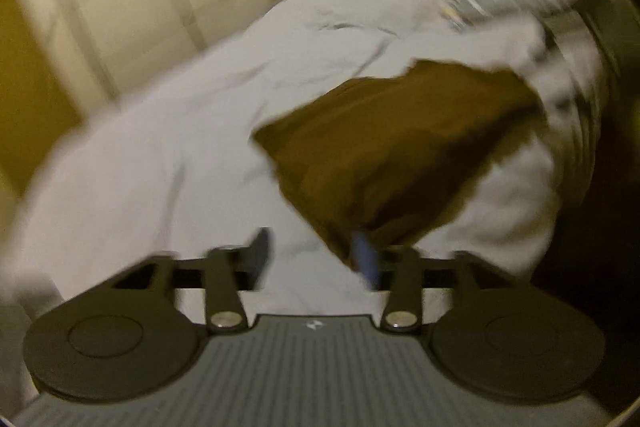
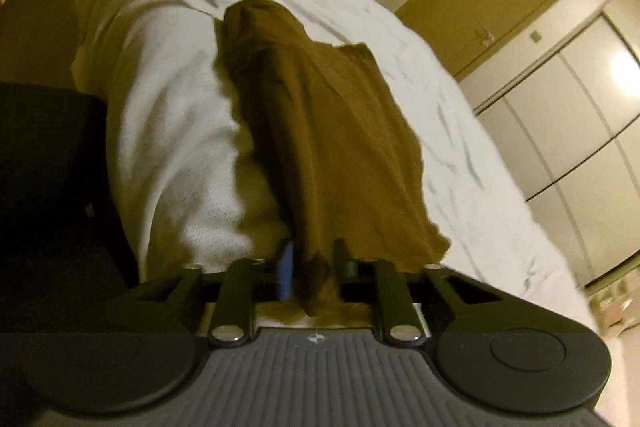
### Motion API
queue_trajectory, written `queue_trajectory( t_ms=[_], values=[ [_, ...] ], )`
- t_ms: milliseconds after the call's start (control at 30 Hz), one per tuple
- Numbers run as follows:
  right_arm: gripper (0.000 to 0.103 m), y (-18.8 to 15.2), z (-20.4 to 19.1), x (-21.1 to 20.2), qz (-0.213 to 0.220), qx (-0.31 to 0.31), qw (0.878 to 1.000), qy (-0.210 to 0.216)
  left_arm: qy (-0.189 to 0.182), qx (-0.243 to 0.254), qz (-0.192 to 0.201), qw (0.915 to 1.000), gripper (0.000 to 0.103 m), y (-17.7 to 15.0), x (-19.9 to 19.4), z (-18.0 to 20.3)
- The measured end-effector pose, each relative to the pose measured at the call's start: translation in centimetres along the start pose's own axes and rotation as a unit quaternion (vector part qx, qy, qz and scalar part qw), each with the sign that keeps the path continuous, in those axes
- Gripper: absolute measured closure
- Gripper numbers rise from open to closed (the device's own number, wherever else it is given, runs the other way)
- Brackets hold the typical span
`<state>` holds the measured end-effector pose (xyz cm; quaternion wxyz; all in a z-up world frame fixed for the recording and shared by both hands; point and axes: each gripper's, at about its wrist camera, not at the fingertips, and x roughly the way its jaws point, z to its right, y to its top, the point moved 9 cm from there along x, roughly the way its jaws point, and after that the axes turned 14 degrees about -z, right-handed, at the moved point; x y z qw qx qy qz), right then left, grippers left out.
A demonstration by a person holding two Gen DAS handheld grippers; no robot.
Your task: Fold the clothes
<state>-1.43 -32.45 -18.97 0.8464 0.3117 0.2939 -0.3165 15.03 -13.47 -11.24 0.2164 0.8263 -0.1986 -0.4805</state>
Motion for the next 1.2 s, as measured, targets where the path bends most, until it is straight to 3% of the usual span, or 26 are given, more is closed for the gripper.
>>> queue_trajectory(
  t_ms=[33, 100, 200, 267, 400, 433, 467, 500, 567, 700, 767, 800, 867, 900, 933, 1000, 1033, 1067, 1100, 1200],
  values=[
    [0.07, 0.2, -0.2, -0.3, 0.007, -0.008, 1.0, -0.008, 0.022, 0.057, 0.008, 0.9981, 0.029, 0.5, -0.1, 1.4],
    [0.068, 1.1, -0.8, -0.2, 0.013, -0.02, 1.0, -0.012, 0.054, 0.167, 0.015, 0.9843, 0.029, 1.1, 0.3, 4.3],
    [0.065, 2.3, -1.7, 0.0, 0.022, -0.039, 0.999, -0.017, 0.089, 0.29, 0.006, 0.953, 0.035, 1.4, 2.8, 7.5],
    [0.065, 3.5, -2.3, 0.8, 0.025, -0.055, 0.998, -0.019, 0.113, 0.329, -0.011, 0.9375, 0.063, 1.3, 4.8, 8.0],
    [0.07, 5.2, -2.5, 2.1, 0.032, -0.064, 0.997, -0.025, 0.151, 0.381, -0.036, 0.9115, 0.076, 0.7, 7.9, 8.0],
    [0.071, 5.5, -2.7, 2.6, 0.029, -0.072, 0.996, -0.034, 0.156, 0.387, -0.034, 0.9082, 0.08, 0.1, 8.1, 8.0],
    [0.076, 5.9, -2.8, 3.2, 0.025, -0.081, 0.995, -0.044, 0.153, 0.378, -0.032, 0.9125, 0.084, -0.3, 7.8, 7.9],
    [0.088, 5.9, -2.8, 4.1, 0.013, -0.092, 0.994, -0.058, 0.15, 0.367, -0.03, 0.9175, 0.085, -0.7, 7.5, 7.8],
    [0.097, 5.1, -2.4, 4.9, 0.0, -0.087, 0.994, -0.062, 0.144, 0.345, -0.026, 0.9272, 0.087, -1.1, 6.9, 7.5],
    [0.1, 3.0, -1.7, 4.5, -0.006, -0.071, 0.996, -0.059, 0.132, 0.298, -0.019, 0.9453, 0.085, -0.9, 5.9, 6.6],
    [0.099, 2.7, -1.8, 4.3, -0.006, -0.073, 0.995, -0.061, 0.126, 0.274, -0.015, 0.9534, 0.073, -0.8, 5.4, 6.2],
    [0.099, 2.8, -1.7, 4.2, -0.005, -0.077, 0.995, -0.065, 0.141, 0.288, -0.014, 0.9472, 0.067, -0.7, 5.1, 6.3],
    [0.093, 2.9, -1.7, 4.2, -0.008, -0.083, 0.994, -0.074, 0.188, 0.348, -0.001, 0.9184, 0.05, -0.8, 4.5, 6.8],
    [0.082, 3.0, -1.7, 4.1, -0.009, -0.086, 0.993, -0.079, 0.199, 0.37, 0.002, 0.9076, 0.048, -0.8, 4.5, 7.1],
    [0.077, 3.1, -1.7, 4.0, -0.007, -0.089, 0.992, -0.087, 0.208, 0.39, 0.005, 0.8969, 0.047, -0.7, 4.7, 7.5],
    [0.075, 3.7, -2.0, 3.5, 0.005, -0.088, 0.992, -0.087, 0.21, 0.416, -0.01, 0.8849, 0.047, -0.7, 5.6, 7.5],
    [0.075, 4.1, -2.2, 3.4, 0.009, -0.088, 0.993, -0.084, 0.199, 0.409, -0.023, 0.8905, 0.049, -0.7, 6.2, 7.2],
    [0.075, 4.6, -2.5, 3.5, 0.013, -0.092, 0.992, -0.085, 0.186, 0.4, -0.037, 0.8969, 0.061, -0.8, 6.8, 6.8],
    [0.075, 5.1, -2.7, 3.7, 0.016, -0.097, 0.991, -0.087, 0.167, 0.379, -0.05, 0.9086, 0.068, -0.9, 7.2, 6.4],
    [0.081, 5.2, -2.7, 4.8, 0.001, -0.103, 0.99, -0.095, 0.144, 0.329, -0.051, 0.9321, 0.081, -1.6, 7.6, 6.1]
  ],
)
